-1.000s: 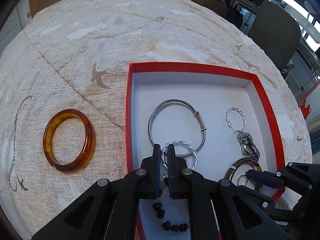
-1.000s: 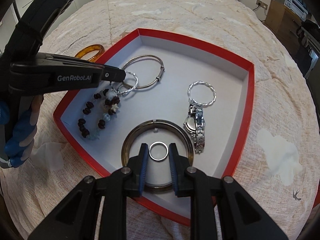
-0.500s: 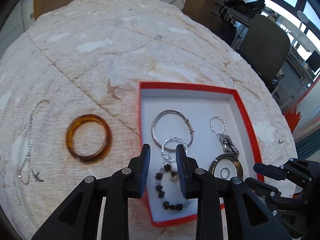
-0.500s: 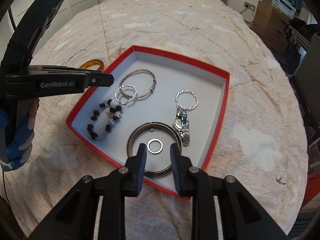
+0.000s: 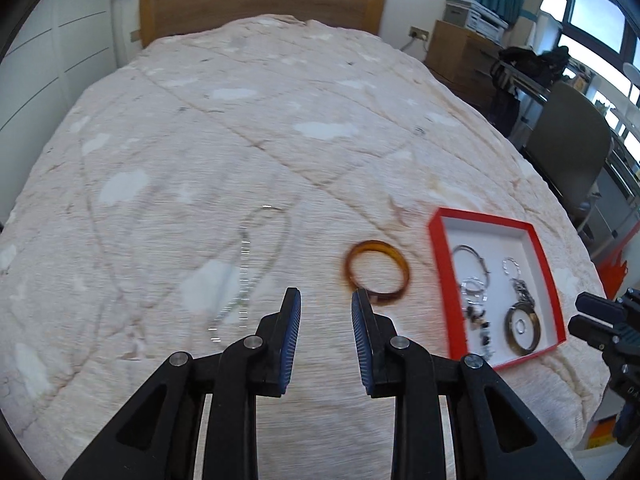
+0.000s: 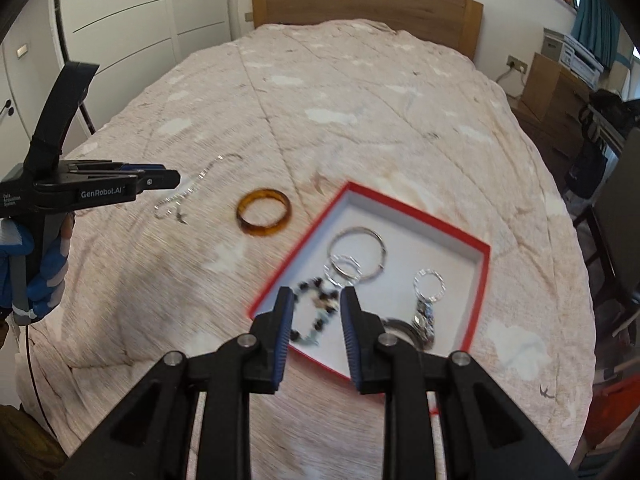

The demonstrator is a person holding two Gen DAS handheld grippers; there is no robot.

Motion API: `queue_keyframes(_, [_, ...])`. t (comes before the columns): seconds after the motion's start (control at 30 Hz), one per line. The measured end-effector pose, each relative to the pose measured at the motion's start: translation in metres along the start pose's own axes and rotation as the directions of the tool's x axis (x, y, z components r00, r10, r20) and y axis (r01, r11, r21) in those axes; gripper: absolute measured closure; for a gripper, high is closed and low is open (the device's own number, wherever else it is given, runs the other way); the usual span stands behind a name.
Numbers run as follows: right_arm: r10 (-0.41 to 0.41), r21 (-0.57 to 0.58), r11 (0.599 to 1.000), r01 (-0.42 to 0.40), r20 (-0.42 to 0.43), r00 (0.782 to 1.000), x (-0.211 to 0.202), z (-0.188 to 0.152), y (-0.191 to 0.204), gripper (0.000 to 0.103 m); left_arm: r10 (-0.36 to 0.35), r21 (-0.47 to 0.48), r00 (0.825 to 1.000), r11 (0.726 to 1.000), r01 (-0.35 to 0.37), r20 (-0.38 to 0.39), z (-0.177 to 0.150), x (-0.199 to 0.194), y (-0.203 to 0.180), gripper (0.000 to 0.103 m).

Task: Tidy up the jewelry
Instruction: 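Withdraw both tools from the box toward the chain and amber bangle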

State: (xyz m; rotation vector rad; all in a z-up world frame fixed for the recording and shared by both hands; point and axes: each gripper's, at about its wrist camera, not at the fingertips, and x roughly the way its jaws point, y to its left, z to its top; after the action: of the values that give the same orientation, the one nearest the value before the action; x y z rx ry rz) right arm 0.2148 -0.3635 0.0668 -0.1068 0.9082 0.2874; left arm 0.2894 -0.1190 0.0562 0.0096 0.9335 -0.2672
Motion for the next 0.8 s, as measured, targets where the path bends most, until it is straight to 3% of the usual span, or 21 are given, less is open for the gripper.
queue_keyframes(0.33, [0.072,-0.039,0.997,-0.071,0.032,0.997,0.033,0.037,0.047,0.080,0.027,-0.076,0.999,0.997,-0.025,0.021,-0.015,-0.010,0.069,0.077])
queue_keyframes(0.8, [0.132,-0.057,0.989,-0.134,-0.033,0.991,0.111,0.057,0.062,0.080,-0.038,-0.105,0.999,0.994,0.035,-0.030,-0.011,0.055,0.075,0.077])
